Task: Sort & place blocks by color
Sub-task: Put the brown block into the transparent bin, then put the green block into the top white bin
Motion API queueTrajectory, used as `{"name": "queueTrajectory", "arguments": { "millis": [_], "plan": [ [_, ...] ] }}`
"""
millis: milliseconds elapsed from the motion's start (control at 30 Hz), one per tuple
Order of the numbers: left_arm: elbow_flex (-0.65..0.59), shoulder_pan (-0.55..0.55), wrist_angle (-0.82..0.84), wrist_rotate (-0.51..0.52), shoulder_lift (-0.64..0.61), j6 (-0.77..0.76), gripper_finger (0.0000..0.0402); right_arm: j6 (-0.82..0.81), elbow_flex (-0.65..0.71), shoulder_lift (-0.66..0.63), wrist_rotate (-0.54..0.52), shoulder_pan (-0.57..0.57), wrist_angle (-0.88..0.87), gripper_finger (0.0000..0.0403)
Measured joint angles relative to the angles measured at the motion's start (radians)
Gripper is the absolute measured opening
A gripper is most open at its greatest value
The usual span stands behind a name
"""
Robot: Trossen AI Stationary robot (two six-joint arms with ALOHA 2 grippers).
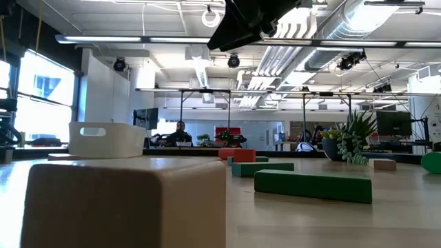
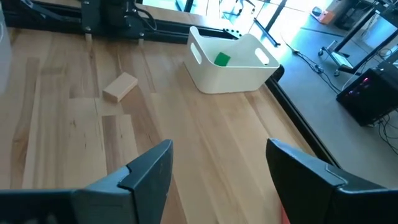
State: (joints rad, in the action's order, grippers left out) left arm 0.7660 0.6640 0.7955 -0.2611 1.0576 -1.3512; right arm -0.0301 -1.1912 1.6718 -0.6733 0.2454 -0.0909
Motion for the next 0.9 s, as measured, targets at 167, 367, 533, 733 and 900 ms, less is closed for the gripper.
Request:
{"name": "queueTrajectory", "arguments": {
  "millis": [167,367,533,733,900],
  "plan": [
    [-0.003,0.0,-0.004,0.0,0.0,0.0,0.0088,-0.027,0.0,0.0,-0.003,0.009,-0.036,0.0245],
    [-0.003,0.0,-0.009,0.0,0.0,0.0,0.0117,-0.095,0.0,0.0,0.002,0.019,-0.081,0.0245],
    [-0.003,0.0,-0.008,-0.001,0.0,0.019,0.0138,-0.158,0.0,0.0,0.058,0.042,-0.107,0.0245],
    [-0.003,-0.018,-0.008,0.003,0.0,0.018,0.0141,-0.298,0.0,0.0,0.225,0.075,-0.111,0.0245],
    [0.01,-0.05,-0.008,0.009,-0.003,0.023,0.0135,-0.44,0.0,0.0,0.333,0.101,-0.13,0.0245]
  ]
}}
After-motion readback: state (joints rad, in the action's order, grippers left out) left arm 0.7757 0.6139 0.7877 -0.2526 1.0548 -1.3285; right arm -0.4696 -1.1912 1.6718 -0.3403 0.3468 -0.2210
